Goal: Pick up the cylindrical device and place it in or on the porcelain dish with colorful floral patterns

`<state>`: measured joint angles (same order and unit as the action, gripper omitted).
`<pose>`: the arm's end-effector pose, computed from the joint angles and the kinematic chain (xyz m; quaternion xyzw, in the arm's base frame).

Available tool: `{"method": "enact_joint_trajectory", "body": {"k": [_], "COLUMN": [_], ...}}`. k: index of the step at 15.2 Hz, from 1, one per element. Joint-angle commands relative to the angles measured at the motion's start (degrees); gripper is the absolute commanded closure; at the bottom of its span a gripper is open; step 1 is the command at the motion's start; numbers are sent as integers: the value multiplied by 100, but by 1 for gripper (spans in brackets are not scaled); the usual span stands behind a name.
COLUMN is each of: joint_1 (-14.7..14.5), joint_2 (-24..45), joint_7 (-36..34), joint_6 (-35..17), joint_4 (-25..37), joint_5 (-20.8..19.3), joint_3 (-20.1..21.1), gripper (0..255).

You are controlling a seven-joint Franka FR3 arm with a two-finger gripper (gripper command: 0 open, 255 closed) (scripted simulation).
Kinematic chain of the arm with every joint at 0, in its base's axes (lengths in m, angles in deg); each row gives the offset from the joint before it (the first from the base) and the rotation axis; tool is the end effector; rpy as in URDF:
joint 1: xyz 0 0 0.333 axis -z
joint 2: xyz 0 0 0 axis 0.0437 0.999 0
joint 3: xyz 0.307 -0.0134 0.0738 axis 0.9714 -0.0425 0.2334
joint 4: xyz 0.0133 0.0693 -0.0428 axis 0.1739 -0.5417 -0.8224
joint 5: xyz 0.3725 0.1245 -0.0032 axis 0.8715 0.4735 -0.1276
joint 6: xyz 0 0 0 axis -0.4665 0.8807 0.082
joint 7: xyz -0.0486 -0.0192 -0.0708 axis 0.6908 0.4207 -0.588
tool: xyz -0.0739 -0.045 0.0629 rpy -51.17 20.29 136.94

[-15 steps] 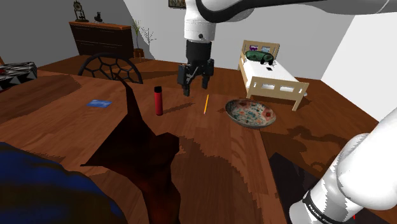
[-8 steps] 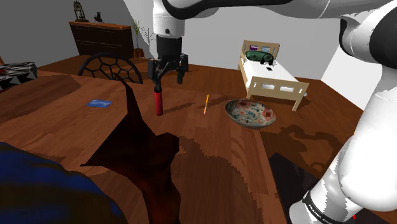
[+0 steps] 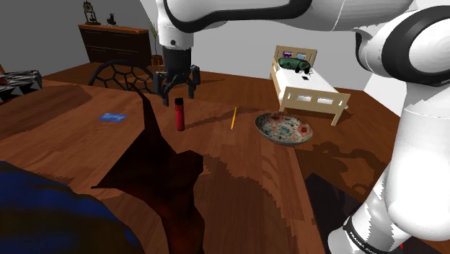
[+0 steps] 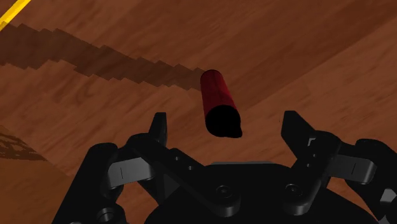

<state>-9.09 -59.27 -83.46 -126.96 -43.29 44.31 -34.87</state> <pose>0.5868 0.2780 0.5470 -0.9991 -0.0406 -0.0150 0.0047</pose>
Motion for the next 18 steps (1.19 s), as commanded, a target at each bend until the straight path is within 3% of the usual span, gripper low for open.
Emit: {"method": "enact_joint_trajectory", "body": {"k": [1, 10, 11, 18], "joint_1": [23, 32, 32, 33], "joint_2": [-37, -41, -41, -40], "joint_7": [3, 1, 1, 2], "joint_6": [-175, -296, -296, -296], "joint_4": [-206, -332, -332, -331], "joint_5": [11, 12, 12, 11], "joint_3": [-4, -7, -7, -8], "gripper": [0, 0, 255, 255]}}
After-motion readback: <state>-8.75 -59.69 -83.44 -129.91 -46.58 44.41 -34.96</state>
